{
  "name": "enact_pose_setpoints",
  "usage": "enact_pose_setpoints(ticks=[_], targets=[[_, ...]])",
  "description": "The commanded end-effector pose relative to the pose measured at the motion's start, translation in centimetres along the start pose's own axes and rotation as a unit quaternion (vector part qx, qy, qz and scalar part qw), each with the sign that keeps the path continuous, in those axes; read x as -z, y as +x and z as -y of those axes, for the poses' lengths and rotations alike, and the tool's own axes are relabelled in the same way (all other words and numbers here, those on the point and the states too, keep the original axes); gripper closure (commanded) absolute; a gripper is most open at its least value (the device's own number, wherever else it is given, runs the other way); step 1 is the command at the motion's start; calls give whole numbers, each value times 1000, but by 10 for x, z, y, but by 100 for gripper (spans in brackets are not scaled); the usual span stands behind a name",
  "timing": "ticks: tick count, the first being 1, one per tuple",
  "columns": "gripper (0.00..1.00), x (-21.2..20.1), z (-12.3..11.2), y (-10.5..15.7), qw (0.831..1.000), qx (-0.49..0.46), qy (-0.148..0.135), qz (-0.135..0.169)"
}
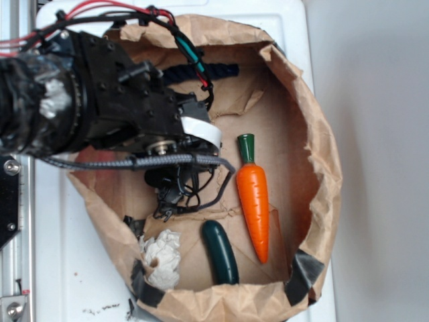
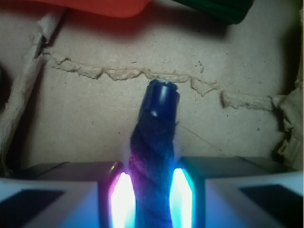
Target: Grab the blue rope.
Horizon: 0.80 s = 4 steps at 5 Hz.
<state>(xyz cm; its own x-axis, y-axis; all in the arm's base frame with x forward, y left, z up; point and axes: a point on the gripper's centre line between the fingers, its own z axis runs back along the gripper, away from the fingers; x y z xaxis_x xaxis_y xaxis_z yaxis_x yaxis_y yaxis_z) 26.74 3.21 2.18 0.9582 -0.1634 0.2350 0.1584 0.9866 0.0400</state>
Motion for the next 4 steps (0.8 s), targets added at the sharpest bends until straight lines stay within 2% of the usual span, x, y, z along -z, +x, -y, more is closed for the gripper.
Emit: enact_pose_setpoints(ticks=[1,3,4], targets=[[100,-31,-4,15,1000,-16,-11,15],[100,-102,7,24,994,-102,2,49],[100,-124,9,32,990,-134,10,53]])
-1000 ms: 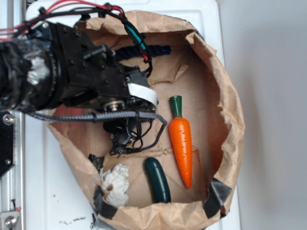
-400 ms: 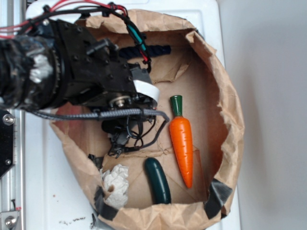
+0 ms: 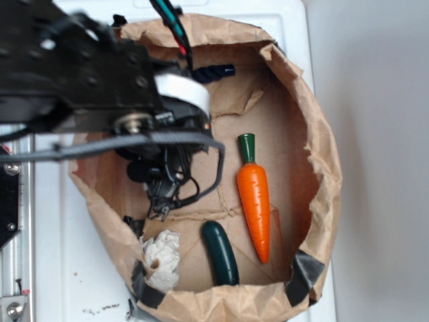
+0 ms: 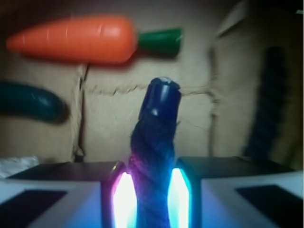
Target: Grab the blue rope.
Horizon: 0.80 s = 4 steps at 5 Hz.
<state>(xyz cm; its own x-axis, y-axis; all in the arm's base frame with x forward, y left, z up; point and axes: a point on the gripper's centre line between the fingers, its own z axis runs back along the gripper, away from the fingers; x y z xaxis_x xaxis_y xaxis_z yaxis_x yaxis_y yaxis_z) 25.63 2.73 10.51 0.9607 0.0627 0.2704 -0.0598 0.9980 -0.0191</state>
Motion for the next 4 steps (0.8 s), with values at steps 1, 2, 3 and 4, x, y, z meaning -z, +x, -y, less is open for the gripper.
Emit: enact_pose_setpoints(ticks=[1,2,3,4], targets=[[100,-48,25,37,998,-45,40,32],[100,-55,48,54,997,-52,57,24],[100,-64,66,61,996,-46,65,32],[100,-64,69,63,997,-43,64,30]])
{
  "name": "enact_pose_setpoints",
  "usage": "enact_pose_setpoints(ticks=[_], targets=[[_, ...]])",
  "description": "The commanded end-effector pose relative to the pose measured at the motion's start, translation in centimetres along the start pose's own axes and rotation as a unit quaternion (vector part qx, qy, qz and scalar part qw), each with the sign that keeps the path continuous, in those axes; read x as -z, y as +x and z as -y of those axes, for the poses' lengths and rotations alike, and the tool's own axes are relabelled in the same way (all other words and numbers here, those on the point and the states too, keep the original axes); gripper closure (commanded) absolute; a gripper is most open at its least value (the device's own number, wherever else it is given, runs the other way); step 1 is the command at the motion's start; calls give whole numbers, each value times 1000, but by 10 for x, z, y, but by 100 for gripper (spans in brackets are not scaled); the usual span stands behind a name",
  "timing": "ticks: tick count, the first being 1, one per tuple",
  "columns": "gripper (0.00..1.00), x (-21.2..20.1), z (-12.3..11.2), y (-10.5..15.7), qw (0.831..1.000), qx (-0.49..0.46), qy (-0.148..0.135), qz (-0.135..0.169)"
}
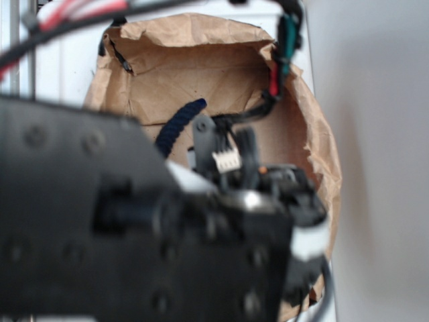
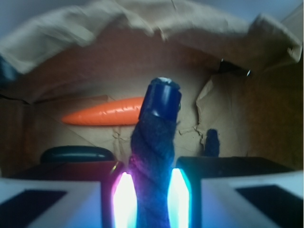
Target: Grab the blue rope.
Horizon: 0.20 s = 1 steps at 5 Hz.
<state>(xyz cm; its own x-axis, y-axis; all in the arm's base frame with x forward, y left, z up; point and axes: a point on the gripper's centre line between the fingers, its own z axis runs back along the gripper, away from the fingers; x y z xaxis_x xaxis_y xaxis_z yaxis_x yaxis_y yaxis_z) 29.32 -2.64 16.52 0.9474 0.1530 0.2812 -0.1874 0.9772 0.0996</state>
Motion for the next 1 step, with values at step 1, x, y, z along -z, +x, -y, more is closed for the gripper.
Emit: enact_pose_setpoints(ticks=[1], targets=[[100,-19,6,11,999,31,-12,38]])
